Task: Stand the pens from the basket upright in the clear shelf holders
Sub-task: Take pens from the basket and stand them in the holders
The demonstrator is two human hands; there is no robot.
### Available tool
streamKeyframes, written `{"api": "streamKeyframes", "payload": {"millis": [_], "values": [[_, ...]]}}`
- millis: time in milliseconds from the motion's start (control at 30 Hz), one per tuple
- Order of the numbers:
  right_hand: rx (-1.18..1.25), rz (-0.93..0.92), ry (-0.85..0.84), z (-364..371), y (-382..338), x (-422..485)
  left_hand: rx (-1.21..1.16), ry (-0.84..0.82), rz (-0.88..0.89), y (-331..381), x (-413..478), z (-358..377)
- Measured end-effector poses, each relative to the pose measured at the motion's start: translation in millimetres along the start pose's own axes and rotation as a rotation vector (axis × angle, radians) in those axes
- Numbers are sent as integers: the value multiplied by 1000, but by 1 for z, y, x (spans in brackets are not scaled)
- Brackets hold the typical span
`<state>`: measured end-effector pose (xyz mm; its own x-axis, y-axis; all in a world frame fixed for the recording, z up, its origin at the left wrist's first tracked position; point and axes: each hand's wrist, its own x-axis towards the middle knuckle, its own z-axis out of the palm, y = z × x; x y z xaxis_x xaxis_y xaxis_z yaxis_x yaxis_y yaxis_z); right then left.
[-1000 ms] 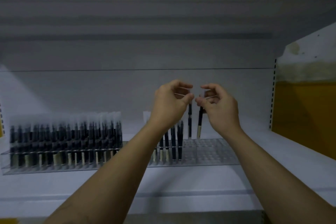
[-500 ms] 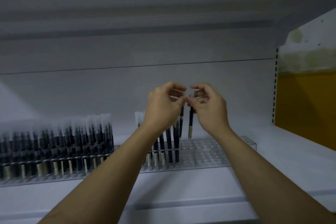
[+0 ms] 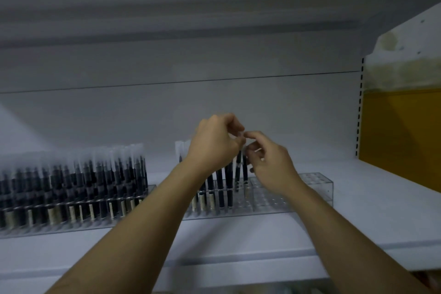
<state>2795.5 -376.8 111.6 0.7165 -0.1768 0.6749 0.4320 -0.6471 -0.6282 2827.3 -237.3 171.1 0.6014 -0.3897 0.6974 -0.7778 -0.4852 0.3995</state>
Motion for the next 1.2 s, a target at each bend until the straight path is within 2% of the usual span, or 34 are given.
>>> {"api": "streamKeyframes", "payload": {"millis": [200, 433, 600, 800, 1200], "values": [[-137, -42, -77, 3, 5, -5, 134, -35, -124, -5, 4, -5], [-135, -32, -94, 2, 7, -7, 138, -98, -126, -2, 4, -7], [-167, 0, -135, 0, 4, -9, 134, -12, -89, -6, -1, -5], [-181, 24, -169, -7, -13, -22, 391, 1, -12, 1, -14, -11], [-360, -63, -137, -34, -84, -55, 344, 21, 64, 34, -83, -58]]}}
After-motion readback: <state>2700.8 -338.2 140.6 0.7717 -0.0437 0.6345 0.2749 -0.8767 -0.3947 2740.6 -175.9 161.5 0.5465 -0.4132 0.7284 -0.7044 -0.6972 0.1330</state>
